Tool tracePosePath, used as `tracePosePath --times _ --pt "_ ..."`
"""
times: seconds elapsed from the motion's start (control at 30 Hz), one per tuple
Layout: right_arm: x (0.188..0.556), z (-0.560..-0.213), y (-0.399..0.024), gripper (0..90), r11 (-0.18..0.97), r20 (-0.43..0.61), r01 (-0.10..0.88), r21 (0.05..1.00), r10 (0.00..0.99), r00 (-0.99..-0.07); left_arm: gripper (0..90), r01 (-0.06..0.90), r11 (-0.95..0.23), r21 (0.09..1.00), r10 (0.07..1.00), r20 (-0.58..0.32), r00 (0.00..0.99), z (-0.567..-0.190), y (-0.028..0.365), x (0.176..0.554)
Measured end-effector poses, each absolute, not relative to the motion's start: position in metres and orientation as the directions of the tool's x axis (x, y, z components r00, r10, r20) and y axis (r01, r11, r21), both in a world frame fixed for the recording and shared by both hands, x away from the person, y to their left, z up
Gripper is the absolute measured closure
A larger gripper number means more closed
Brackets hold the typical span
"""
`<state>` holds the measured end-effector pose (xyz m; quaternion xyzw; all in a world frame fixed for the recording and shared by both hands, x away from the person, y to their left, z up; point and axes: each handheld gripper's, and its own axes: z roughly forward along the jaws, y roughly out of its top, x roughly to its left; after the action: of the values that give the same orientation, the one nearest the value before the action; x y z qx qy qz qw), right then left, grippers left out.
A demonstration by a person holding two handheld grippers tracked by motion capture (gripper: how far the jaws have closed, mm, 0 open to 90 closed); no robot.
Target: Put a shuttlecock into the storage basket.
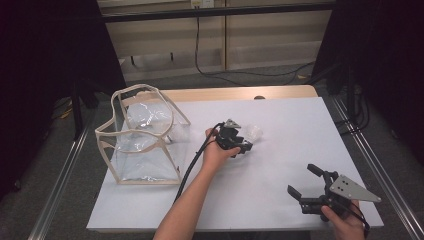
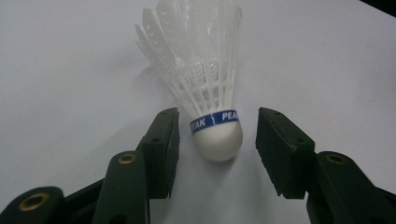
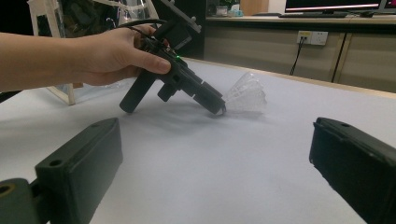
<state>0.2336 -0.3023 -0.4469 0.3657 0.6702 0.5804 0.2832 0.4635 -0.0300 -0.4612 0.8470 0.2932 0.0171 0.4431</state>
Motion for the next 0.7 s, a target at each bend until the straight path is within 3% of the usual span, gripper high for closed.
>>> tracePosePath --times 0.13,0.23,0.7 --pt "0.233 -0.447 -0.303 2.4 0.059 0.046 0.164 0.985 0.818 -0.573 51.8 0.473 -0.452 0.756 0.527 -0.201 0.825 -0.463 -0.034 0.463" --pt "0.234 -0.447 -0.303 2.4 0.059 0.044 0.16 0.985 0.82 -0.571 64.7 0.465 -0.461 0.756 0.517 -0.198 0.833 -0.462 -0.034 0.462" --pt "0.233 -0.447 -0.302 2.4 0.06 0.043 0.16 0.985 0.82 -0.571 65.2 0.533 -0.425 0.732 0.481 -0.317 0.818 -0.442 -0.013 0.454"
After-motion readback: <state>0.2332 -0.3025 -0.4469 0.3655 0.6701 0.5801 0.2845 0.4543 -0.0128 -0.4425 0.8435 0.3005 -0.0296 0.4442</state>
